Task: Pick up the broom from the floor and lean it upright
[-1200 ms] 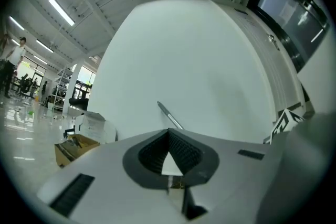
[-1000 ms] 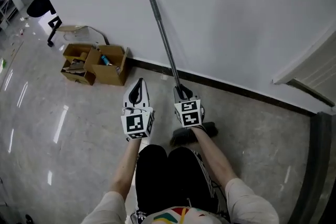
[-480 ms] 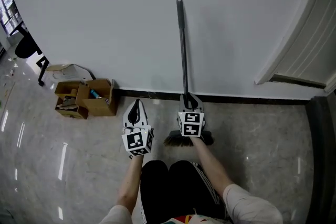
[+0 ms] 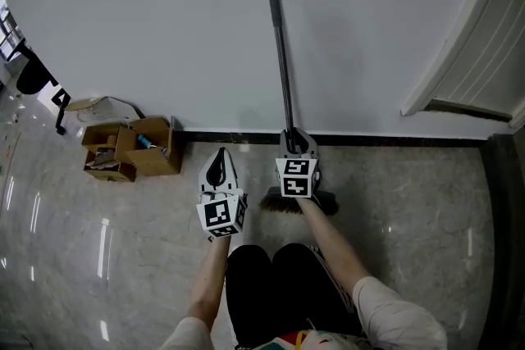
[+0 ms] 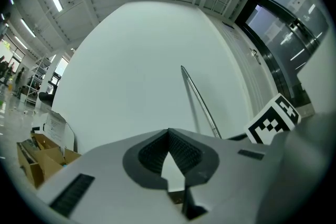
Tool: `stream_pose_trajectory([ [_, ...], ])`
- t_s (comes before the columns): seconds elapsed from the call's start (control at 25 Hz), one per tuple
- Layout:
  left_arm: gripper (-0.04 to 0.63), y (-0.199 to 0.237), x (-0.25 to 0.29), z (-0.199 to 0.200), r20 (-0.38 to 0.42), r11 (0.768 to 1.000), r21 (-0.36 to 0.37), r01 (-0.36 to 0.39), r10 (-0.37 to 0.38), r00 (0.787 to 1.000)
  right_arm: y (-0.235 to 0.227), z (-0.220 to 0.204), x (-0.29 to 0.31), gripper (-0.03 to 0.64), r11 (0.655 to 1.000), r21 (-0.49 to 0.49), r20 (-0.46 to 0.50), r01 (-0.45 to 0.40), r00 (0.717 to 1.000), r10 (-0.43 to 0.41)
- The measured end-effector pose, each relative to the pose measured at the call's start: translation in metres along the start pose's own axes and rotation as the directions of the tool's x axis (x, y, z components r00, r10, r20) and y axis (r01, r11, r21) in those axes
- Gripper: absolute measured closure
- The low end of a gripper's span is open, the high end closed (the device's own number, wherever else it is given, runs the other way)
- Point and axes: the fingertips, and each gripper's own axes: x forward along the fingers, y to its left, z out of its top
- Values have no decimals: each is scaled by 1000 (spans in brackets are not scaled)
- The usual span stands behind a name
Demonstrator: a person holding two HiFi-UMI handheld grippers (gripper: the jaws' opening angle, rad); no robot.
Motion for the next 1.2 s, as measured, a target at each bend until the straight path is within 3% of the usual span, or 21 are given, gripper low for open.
stream_pose_trajectory([
  [0.52,551,0,0,3,14,999,-39,-21,22,1000,-7,25,-5,523,999,32,65,-21,998,19],
  [0.84,551,-15,-7,22,59,996,-83,-13,18,998,-1,60,-61,525,983,128,183,-133,977,108],
  [0.88,551,-19,-7,23,64,997,-79,-5,10,998,0,62,-67,527,981,132,190,-139,975,112],
  [0.96,551,-27,-9,21,65,998,-57,15,-11,998,5,62,-77,600,980,131,205,-150,971,121],
  [1.2,551,-29,-13,2,44,999,-29,15,-14,999,21,44,-80,604,974,117,193,-195,966,170],
])
